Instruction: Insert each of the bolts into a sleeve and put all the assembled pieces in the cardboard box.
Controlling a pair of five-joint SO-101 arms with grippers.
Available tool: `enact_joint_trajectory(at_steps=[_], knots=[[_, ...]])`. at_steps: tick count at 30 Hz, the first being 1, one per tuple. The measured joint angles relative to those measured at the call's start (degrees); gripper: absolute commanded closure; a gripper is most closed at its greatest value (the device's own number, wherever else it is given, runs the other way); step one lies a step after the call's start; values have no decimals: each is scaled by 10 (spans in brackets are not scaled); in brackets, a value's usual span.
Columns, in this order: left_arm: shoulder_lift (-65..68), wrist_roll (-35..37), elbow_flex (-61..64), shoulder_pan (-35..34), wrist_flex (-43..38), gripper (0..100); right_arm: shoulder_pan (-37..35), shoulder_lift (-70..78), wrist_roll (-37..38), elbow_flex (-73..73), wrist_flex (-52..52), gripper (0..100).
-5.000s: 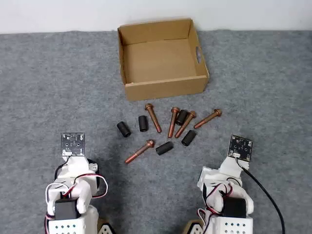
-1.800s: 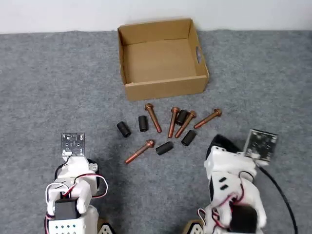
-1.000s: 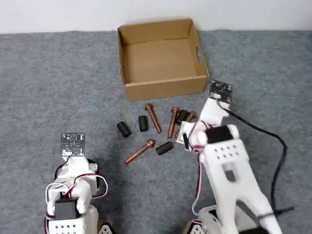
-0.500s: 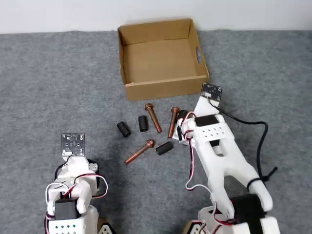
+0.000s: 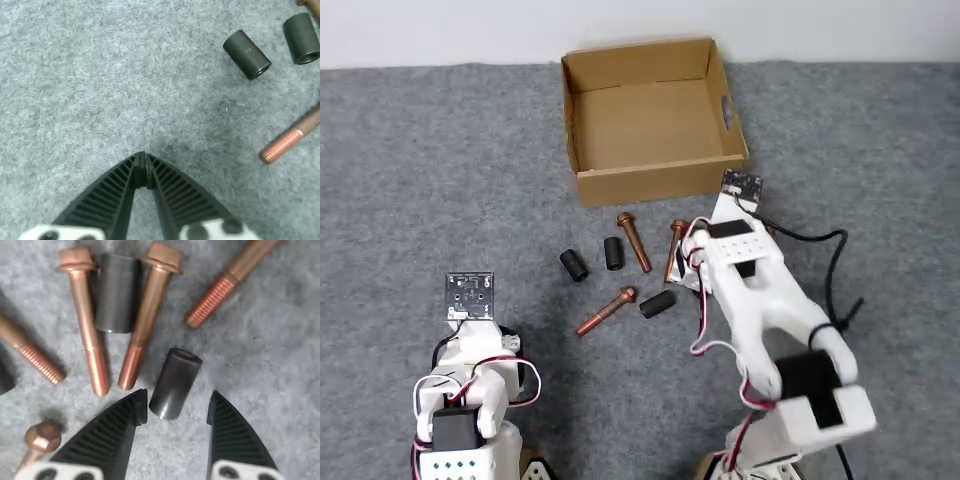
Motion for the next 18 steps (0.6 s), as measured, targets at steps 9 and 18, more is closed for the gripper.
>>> enact_joint_trajectory(at_steps=[9, 18], knots=[[0, 0, 0, 0, 0, 994, 6, 88, -11, -69, 3, 882], [0, 0, 0, 0, 0, 994, 48, 93, -22, -73, 23, 988]])
